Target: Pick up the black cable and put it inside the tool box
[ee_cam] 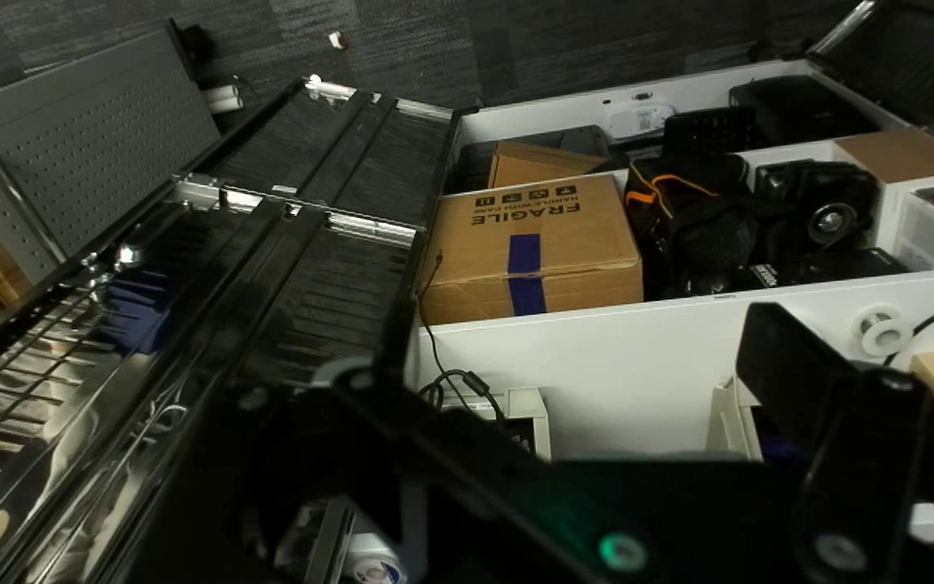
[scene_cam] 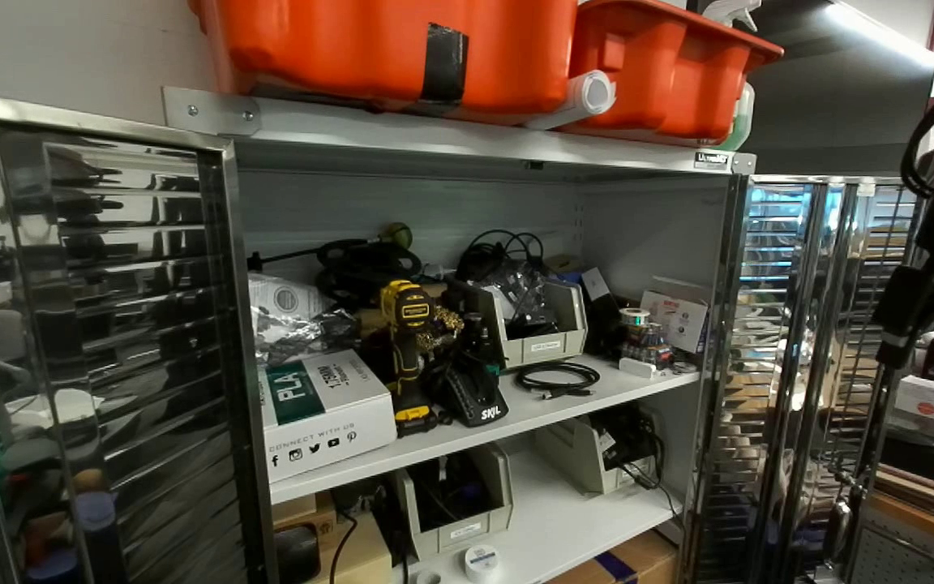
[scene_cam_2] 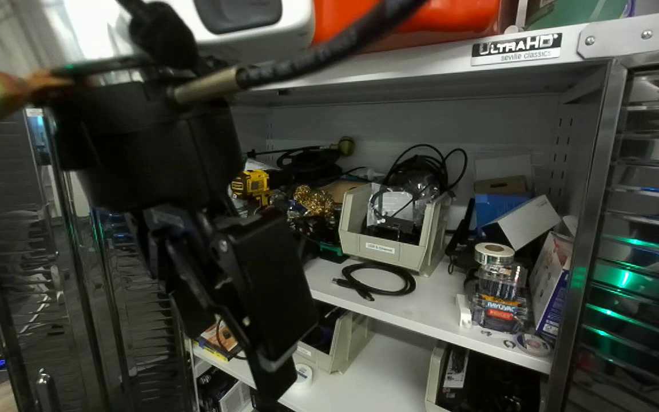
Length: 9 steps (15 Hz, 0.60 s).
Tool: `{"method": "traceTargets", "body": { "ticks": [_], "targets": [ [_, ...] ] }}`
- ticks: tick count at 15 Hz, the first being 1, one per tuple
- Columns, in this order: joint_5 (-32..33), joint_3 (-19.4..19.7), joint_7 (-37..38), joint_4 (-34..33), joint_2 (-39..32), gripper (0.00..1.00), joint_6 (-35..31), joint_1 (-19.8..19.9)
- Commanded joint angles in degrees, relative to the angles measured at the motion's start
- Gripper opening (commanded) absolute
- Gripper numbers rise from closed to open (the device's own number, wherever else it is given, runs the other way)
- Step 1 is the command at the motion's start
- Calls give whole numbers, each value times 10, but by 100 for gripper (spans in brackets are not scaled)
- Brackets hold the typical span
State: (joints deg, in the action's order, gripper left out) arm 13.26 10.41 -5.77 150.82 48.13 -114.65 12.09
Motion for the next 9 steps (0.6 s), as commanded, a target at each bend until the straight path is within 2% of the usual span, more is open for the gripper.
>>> {"method": "traceTargets", "body": {
  "ticks": [1,9],
  "targets": [
    [0,5,9,-13,-54,100,-46,-2],
    [-17,7,31,-88,-255,100,-147,-4]
  ]
}}
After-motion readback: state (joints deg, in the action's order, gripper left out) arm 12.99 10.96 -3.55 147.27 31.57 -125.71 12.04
